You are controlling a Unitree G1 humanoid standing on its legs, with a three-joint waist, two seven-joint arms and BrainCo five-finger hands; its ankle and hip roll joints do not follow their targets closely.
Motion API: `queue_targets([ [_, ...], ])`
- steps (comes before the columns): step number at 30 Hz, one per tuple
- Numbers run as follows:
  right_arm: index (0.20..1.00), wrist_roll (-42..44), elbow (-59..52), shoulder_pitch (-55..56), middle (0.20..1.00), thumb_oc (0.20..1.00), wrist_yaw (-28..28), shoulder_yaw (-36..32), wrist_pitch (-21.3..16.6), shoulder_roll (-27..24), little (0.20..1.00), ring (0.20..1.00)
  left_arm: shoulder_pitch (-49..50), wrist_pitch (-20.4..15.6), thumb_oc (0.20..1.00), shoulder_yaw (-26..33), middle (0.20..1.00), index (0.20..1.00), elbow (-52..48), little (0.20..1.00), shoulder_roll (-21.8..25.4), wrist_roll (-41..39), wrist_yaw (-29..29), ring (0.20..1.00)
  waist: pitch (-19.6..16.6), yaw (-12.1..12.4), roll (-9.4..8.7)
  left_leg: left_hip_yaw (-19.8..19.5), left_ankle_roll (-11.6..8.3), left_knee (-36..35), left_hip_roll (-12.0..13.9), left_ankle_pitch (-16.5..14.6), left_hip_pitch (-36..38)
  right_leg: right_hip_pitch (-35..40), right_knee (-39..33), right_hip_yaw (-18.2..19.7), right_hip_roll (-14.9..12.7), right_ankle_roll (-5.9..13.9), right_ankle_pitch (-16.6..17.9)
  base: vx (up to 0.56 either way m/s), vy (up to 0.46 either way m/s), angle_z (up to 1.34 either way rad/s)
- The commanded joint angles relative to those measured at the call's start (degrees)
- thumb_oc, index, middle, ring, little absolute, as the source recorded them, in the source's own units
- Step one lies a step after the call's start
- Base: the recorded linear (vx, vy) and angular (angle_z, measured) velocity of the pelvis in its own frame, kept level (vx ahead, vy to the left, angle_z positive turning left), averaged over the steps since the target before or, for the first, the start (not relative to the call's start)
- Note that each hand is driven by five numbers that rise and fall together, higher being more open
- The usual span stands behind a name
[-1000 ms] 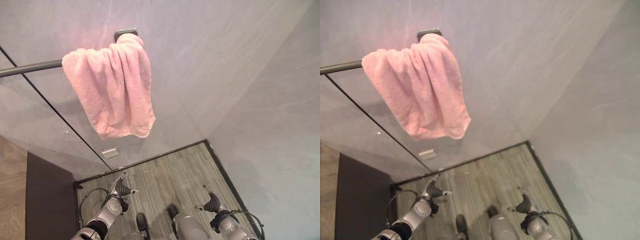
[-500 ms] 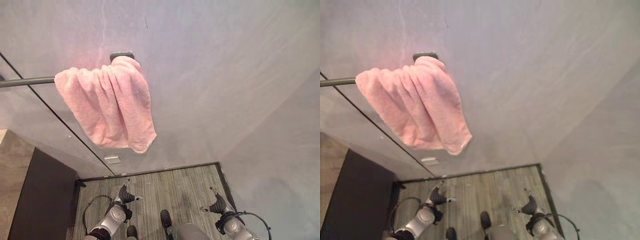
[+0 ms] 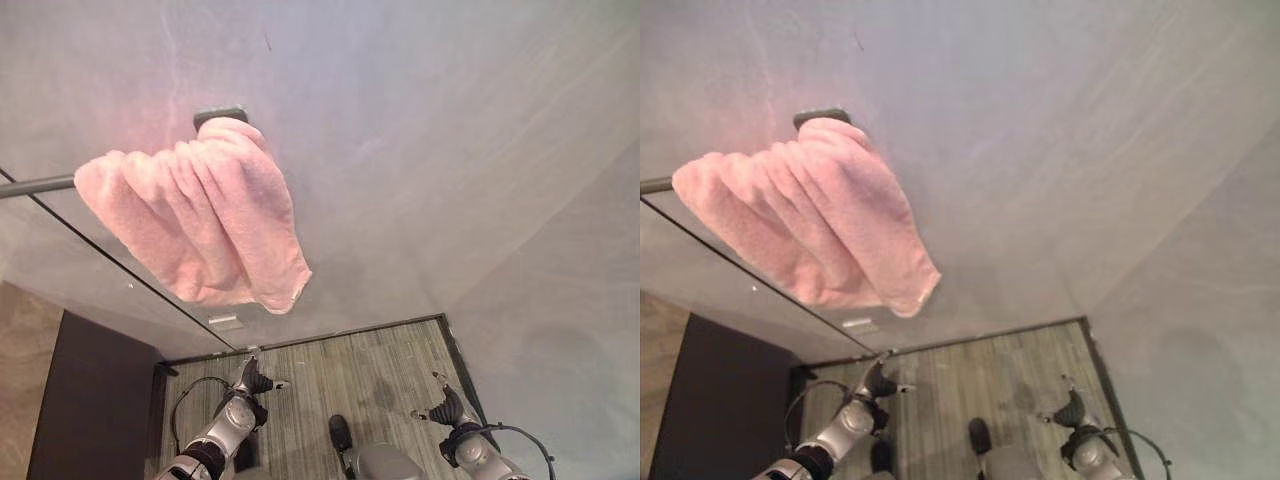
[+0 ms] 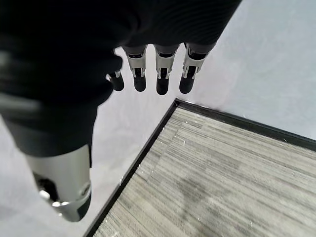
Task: Put brush and paste in cup on sink, flatten towel.
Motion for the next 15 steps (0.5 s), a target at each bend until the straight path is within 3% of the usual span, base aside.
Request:
queue_targets([
  [1, 1.0, -0.3, -3.5, -0.31, 1.0, 1.0, -0.97, -0.68, -0.38, 1.18, 1.0, 1.0, 1.67, -1.55, 1.0, 0.07, 1.0, 1.0, -4.6, 1.0, 3.23, 2.04, 0.38, 1.0, -1.37, 1.23, -2.93, 4.19, 5.74, 10.81, -2.33, -8.17, -3.63, -1.75, 9.06, 9.6, -12.26, 10.1, -2.36, 0.08, 0.333, -0.8],
  [5, 1.0, -1.55, -6.41, -1.14, 1.0, 1.0, -1.28, -0.54, -0.43, 1.25, 1.0, 1.0, 2.31, -1.77, 1.0, 0.83, 1.0, 1.0, -5.62, 1.0, 4.05, 2.26, 0.81, 1.0, -0.95, 1.75, -3.77, 7.06, 7.39, 11.02, -4.1, -10.45, -2.51, -3.94, 9.24, 9.8, -14.71, 12.05, 4.04, 0.05, 0.248, -0.53],
  [7, 1.0, -1.12, -7.49, -1.37, 1.0, 1.0, -1.5, -0.85, -0.79, 1.44, 1.0, 1.0, 3.03, -2.02, 1.0, 1.18, 1.0, 1.0, -6.91, 1.0, 4.7, 2.13, 0.9, 1.0, -0.79, 2.49, -3.61, 7.84, 7.89, 9.97, -4.11, -10.35, -2.02, -4.7, 9.63, 6.47, -14.36, 11.54, 3.33, 0.01, 0.208, -0.27],
  [9, 1.0, 0.83, -7.69, -0.88, 1.0, 1.0, -1.37, -1.59, -1.67, 1.76, 1.0, 1.0, 3.71, -2.08, 1.0, 1.01, 1.0, 1.0, -7.39, 1.0, 4.84, 2.19, 0.47, 1.0, -1.3, 1.94, -3.49, 7.24, 8.29, 7.95, -5.35, -9.63, -1.5, -5.21, 9.65, 7.64, -10.5, 10.94, 1.59, 0.02, 0.191, -0.21],
  [11, 1.0, 4.66, -8.58, -0.82, 1.0, 1.0, -0.37, -2.18, -2.21, 2.21, 1.0, 1.0, 4.19, -2.11, 1.0, 1.17, 1.0, 1.0, -9.07, 1.0, 5.63, 2.25, 0.09, 1.0, -1.21, 2.48, -3.58, 6.71, 8.33, 6.63, -5.89, -8.88, -1.13, -6.3, 8.55, 4.58, -10.94, 10.62, 3.02, 0.01, 0.073, 0.07],
  [13, 1.0, 7.39, -8.88, -0.56, 1.0, 1.0, 0.37, -2.73, -2.9, 2.7, 1.0, 1.0, 5.11, -2.44, 1.0, 1.53, 1.0, 1.0, -10.14, 1.0, 6.21, 2.01, -0.4, 1.0, -1.04, 2.56, -3.61, 5.96, 8.11, 5.03, -5.93, -8.21, -0.73, -7.14, 7.21, 4.12, -10.57, 10.92, 4.13, 0.0, -0.041, 0.17],
  [15, 1.0, 8.1, -8.67, -0.66, 1.0, 1.0, 0.43, -3.25, -3.11, 2.57, 1.0, 1.0, 6.45, -2.72, 1.0, 1.84, 1.0, 1.0, -12.66, 1.0, 7.32, 2.15, -0.72, 1.0, -0.98, 3.94, -4.04, 5.78, 7.52, 5.4, -5.13, -7.93, -0.77, -5.74, 4.7, 1.36, -12.78, 11.22, 5.36, 0.01, -0.091, 0.29],
])
